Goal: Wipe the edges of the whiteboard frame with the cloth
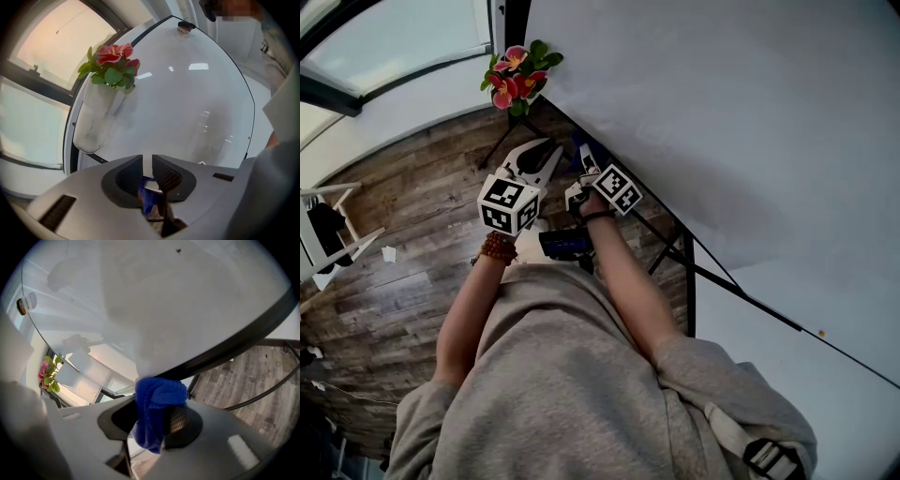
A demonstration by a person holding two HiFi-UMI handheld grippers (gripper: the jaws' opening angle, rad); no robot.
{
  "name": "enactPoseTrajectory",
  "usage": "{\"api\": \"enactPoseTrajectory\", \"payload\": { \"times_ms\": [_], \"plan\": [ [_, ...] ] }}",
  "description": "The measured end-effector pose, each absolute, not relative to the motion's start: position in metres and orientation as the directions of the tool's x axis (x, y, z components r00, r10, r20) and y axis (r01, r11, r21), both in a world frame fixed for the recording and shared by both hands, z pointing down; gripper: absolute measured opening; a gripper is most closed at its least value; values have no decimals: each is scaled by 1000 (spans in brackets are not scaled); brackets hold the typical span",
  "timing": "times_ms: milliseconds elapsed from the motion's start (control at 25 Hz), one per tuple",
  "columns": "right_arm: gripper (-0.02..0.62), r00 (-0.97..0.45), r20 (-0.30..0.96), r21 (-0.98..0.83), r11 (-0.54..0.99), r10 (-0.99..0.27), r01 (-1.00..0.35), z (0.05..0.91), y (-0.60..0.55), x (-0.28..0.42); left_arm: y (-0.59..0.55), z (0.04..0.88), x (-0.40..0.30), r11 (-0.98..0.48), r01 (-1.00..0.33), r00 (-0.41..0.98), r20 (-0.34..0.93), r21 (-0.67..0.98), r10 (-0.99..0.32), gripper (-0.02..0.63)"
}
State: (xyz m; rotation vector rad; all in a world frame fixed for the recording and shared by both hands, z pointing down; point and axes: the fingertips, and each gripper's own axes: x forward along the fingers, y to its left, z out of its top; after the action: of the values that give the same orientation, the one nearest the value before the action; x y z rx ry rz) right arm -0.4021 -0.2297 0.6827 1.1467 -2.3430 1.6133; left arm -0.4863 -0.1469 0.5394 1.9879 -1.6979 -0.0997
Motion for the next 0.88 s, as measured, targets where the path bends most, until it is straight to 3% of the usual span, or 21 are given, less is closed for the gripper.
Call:
{"api": "enactPoseTrajectory", "payload": {
  "times_ms": [880],
  "plan": [
    [144, -726, 447, -818, 91, -523, -569, 682, -235, -458, -158, 544, -532, -26, -899, 167, 289, 437, -943, 69]
  ]
}}
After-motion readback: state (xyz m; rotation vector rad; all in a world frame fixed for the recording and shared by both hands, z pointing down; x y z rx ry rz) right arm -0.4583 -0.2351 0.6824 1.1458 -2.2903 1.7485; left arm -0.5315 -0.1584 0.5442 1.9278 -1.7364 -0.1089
